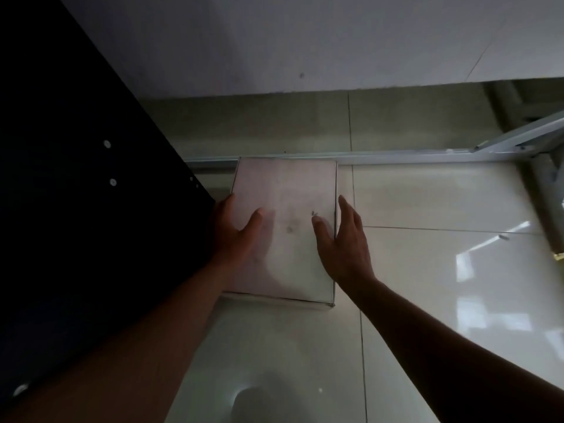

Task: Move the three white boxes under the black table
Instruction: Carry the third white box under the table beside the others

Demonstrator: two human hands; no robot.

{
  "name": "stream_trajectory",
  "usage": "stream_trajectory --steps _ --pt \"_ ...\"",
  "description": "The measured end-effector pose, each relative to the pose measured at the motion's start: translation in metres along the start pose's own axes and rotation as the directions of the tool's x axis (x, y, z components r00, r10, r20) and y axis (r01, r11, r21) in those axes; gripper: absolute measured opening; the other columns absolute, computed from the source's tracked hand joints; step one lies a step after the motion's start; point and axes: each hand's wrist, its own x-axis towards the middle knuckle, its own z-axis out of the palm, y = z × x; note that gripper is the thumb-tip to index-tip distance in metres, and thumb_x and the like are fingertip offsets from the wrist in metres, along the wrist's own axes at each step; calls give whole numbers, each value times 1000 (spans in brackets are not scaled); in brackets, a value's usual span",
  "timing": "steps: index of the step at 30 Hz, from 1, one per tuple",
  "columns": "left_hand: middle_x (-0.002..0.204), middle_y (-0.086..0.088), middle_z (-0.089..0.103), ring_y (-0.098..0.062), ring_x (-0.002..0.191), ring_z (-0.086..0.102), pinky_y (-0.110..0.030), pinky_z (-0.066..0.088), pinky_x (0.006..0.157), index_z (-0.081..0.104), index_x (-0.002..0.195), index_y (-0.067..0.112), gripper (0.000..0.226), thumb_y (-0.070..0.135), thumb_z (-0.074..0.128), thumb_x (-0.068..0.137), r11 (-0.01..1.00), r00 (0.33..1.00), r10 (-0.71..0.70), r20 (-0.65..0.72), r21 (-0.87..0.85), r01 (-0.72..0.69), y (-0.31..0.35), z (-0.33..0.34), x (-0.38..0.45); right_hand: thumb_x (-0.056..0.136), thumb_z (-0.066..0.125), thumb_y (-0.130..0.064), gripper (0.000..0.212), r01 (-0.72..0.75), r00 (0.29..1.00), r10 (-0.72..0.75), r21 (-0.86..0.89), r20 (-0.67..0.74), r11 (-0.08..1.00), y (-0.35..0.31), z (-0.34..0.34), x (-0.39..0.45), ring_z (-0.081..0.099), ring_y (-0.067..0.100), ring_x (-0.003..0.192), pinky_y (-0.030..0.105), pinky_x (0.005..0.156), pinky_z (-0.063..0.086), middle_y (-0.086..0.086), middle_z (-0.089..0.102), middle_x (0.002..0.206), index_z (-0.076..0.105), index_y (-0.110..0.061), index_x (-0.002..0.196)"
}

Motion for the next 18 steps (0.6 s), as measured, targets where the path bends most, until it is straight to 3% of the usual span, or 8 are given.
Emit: stream_trajectory --steps 3,8,9,11,13,18 --pt "124 -2 60 -22 113 59 -43 50 97 56 126 26 72 63 63 65 1000 999 5 -36 -12 -6 -19 11 8 95 56 -51 80 -3 1000 3 49 -4 999 11 10 10 33 21 144 30 107 30 3 30 161 17 -22 158" --pt "139 -5 54 -25 125 54 -43 47 103 41 143 21 92 58 74 65 996 997 -77 -2 -49 77 -36 14 28 91 65 -48 91 -36 999 32 168 26 985 11 21 12 41 23 140 47 112 41 0 33 160 8 -27 159" --pt "135 -5 57 -24 121 57 -38 51 98 45 141 19 89 54 78 67 994 996 -90 -1 -63 90 -38 15 32 90 66 -47 92 -42 999 38 178 25 983 11 22 12 43 23 139 48 111 43 -1 34 160 8 -28 159" --pt "113 1 68 -17 102 67 -19 56 73 58 125 17 69 46 84 67 989 995 -101 -9 -110 99 -43 14 38 89 68 -47 93 -51 999 47 188 27 981 11 23 12 47 23 136 50 108 45 -1 37 158 8 -30 158" --pt "97 8 69 -7 86 67 -6 47 54 64 113 18 58 42 87 65 988 997 -80 -14 -133 78 -45 13 41 89 69 -46 93 -57 998 51 202 35 978 9 22 12 49 24 133 50 106 47 -1 38 157 9 -30 158" --pt "103 5 68 -12 90 67 -23 52 72 61 113 20 59 45 86 65 987 998 -50 -23 -155 46 -51 17 41 89 70 -42 91 -73 997 66 232 36 970 7 22 11 53 24 128 51 104 49 0 43 153 11 -30 157"
